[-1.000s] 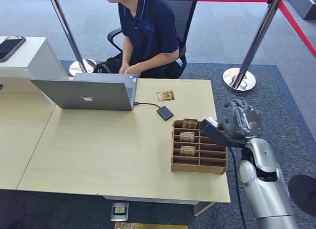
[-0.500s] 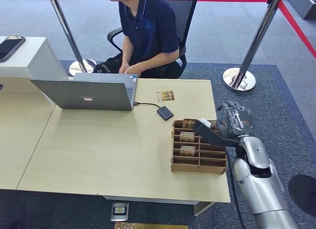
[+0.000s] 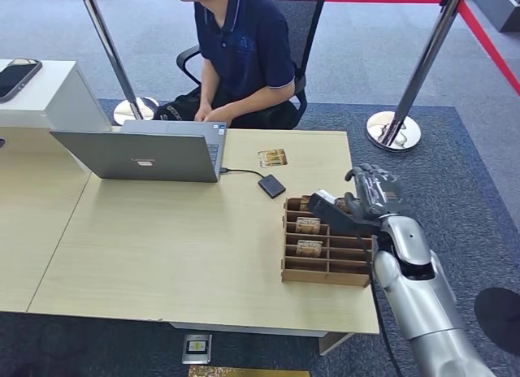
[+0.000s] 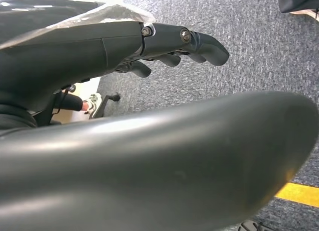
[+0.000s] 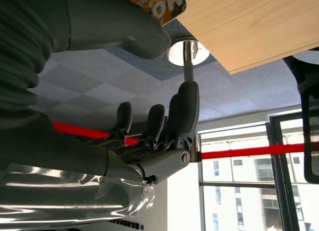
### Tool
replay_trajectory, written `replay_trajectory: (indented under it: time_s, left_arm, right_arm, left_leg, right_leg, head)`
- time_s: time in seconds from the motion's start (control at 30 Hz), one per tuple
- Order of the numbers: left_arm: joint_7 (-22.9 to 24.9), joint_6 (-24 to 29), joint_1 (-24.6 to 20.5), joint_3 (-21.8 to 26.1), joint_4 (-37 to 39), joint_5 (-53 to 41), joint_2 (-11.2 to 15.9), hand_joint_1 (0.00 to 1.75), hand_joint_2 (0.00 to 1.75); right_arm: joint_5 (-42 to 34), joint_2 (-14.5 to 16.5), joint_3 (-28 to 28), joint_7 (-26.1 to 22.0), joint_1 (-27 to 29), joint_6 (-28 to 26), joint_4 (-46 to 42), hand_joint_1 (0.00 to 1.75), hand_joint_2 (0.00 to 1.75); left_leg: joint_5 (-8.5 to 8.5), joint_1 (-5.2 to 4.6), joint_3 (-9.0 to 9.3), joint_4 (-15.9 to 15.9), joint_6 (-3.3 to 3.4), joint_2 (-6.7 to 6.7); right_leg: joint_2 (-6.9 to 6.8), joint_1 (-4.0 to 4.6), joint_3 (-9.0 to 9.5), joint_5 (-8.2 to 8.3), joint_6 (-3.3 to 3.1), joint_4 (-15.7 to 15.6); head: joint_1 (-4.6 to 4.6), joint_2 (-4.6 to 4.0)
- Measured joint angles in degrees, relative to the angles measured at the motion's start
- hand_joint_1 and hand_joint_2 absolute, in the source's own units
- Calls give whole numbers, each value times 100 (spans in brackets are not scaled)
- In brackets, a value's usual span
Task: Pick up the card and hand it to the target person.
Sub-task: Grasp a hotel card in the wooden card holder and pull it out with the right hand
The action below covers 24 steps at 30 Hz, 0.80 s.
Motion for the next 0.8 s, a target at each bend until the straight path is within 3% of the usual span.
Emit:
replay_trajectory:
  time_s: [0.8]
  left_arm:
    - [113,8,-1,14,0,19,23,0,0]
  right_arm:
    - [-215,-29,38,93,28,-39,-94,86,175]
  left_leg:
    - [1,0,-2,1,-1,0]
  right_leg:
    - [0,0,-5,1,0,0]
  head:
    - [-1,0]
